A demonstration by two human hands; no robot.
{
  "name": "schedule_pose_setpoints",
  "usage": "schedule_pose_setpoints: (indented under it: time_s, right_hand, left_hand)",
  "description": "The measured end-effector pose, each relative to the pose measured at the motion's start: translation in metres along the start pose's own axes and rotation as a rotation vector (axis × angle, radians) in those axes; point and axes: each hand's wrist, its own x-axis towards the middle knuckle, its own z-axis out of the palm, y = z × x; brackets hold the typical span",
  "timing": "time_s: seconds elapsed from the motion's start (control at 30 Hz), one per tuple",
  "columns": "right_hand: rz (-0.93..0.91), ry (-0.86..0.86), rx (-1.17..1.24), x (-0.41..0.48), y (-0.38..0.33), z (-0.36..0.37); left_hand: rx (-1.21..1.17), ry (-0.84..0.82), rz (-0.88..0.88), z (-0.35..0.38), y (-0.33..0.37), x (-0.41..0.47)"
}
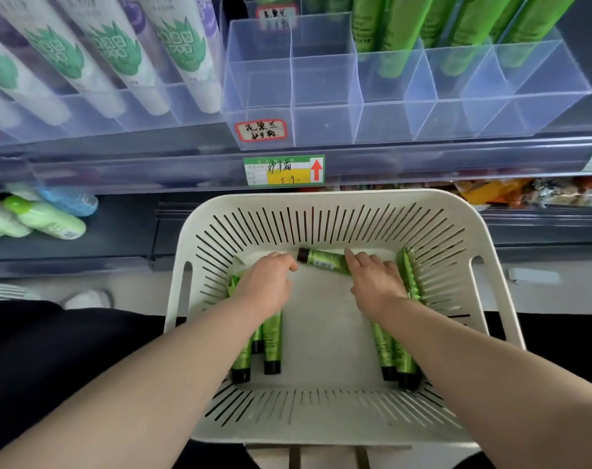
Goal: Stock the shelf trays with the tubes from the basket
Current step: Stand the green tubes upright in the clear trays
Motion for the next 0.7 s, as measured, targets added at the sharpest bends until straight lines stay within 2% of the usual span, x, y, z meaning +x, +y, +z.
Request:
schedule_pose_setpoints:
  time_s: [0.2,0.47,0.7]
  right_hand:
    - [0.001,0.004,-0.097,-0.015,-0.006,0.004]
    - [-0.062,0.083,-0.046,-0.028,-0.007,-0.021]
    - [-0.182,0.300,0.157,-0.051,-0.009,-0.058]
  left_hand:
    - [-0.022,0.019,-0.036,-0.001,-0.006,0.002]
    - [0.030,-0.029,-0.136,-0.002,-0.009,0.000]
    - [0.135,-0.188,-0.250,0.006,0.002,-0.007]
